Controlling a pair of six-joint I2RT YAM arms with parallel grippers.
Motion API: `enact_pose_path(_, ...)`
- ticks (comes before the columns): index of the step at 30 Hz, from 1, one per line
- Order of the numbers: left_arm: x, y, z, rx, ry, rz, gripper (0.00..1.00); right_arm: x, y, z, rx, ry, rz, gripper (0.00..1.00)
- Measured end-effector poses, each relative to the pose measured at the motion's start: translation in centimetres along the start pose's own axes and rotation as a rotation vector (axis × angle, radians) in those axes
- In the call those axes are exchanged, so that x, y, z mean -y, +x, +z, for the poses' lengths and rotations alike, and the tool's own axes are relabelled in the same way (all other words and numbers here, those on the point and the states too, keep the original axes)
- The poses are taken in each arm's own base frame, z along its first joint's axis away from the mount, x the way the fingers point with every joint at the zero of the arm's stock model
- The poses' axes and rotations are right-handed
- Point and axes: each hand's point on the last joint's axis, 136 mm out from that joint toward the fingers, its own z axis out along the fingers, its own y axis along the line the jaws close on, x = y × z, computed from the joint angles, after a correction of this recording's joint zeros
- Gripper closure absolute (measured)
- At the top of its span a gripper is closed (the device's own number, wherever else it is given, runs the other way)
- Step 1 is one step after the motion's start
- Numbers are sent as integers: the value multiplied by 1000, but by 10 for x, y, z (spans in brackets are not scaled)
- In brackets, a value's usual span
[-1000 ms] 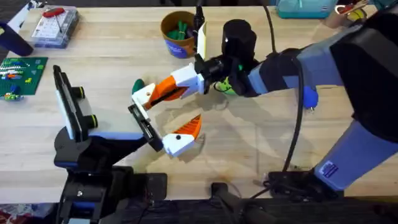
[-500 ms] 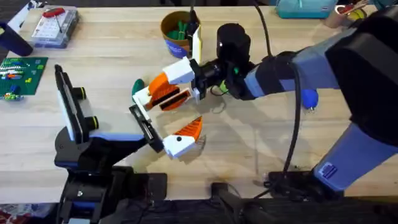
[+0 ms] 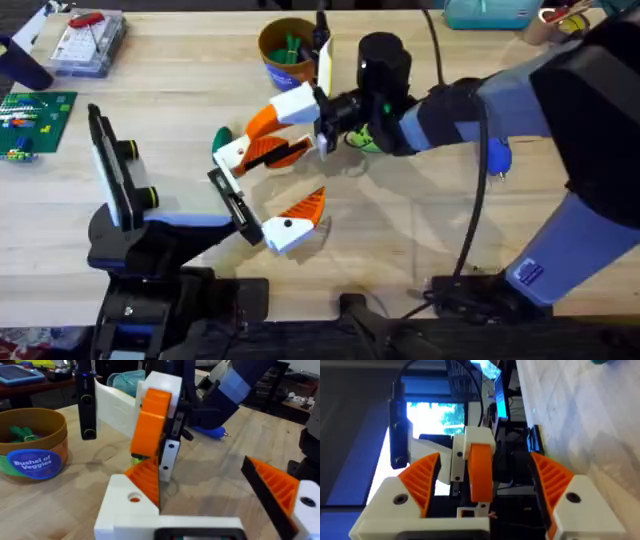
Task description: Pick up the gripper from the table and insert it into the empty holder that is missing its gripper. Then pick up a screw, insert it into the mounting hole, and use the screwdriver to tighten it. Finally, clean up the table by picking up the vegetable and placing it into the bucket.
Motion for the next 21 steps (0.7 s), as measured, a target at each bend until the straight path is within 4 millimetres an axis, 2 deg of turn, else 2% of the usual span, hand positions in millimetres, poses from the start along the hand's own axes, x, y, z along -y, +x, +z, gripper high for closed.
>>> enact_pose_path(6,0,0,0,0,0,2,14,0,-17,-25,75,3,-27,5)
enact_pose_path(12,0,0,0,0,0,3,14,-14,-44,-58,198,1,-172,5)
enact_pose_path(18,0,0,0,0,0,3,14,-44,-85,-85,305,18,-334,5)
enact_pose_path(21,0,0,0,0,0,3,14,-47,-106,-95,364,56,-336,4)
